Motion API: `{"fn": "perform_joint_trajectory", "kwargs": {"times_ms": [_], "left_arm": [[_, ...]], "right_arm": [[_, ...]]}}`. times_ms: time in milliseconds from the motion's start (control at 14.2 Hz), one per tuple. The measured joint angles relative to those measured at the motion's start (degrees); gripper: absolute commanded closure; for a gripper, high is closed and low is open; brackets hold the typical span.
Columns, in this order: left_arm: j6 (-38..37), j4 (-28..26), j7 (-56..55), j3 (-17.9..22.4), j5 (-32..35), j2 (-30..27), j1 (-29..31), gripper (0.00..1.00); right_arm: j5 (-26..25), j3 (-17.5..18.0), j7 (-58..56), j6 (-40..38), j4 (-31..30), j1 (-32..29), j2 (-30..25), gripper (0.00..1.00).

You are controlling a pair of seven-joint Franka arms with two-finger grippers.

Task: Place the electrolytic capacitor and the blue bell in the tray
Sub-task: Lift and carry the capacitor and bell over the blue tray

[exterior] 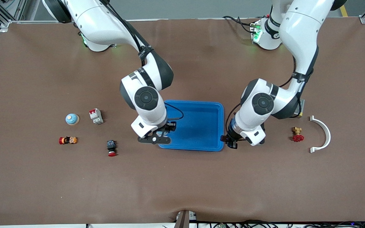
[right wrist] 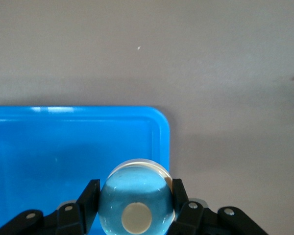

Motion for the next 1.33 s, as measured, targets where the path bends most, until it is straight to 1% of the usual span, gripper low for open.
{"fn": "perform_joint_trajectory", "kwargs": {"times_ms": [211, 421, 632, 913, 1054, 1335], "left_arm": [[0.00, 0.37, -3.03, 0.12, 1.12, 1.24, -1.89, 1.00], [-0.01, 0.67, -6.93, 0.14, 4.94, 2.77, -3.36, 1.00], [0.00, 1.20, -7.71, 0.43, 5.54, 4.04, -4.76, 1.00], [-0.01, 1.92, -7.74, 2.66, 5.56, 5.28, -7.29, 1.00], [-0.01, 2.35, -8.16, 3.46, 5.56, 6.34, -8.26, 1.00], [-0.01, 3.37, -8.80, 3.72, 5.64, 7.99, -9.21, 1.00]], "right_arm": [[0.00, 0.00, 0.37, 1.65, -3.51, 1.21, -1.82, 0.58], [0.00, 0.00, 0.40, 8.80, -11.75, 1.78, -5.65, 0.58], [0.01, 0.01, 2.55, 13.65, -17.16, 3.15, -7.41, 0.58], [0.01, 0.01, 5.45, 17.92, -20.56, 5.51, -7.47, 0.58], [0.01, 0.00, 6.26, 18.08, -21.23, 6.39, -7.49, 0.58], [0.01, -0.01, 6.57, 18.15, -23.02, 7.51, -7.49, 0.58]]}}
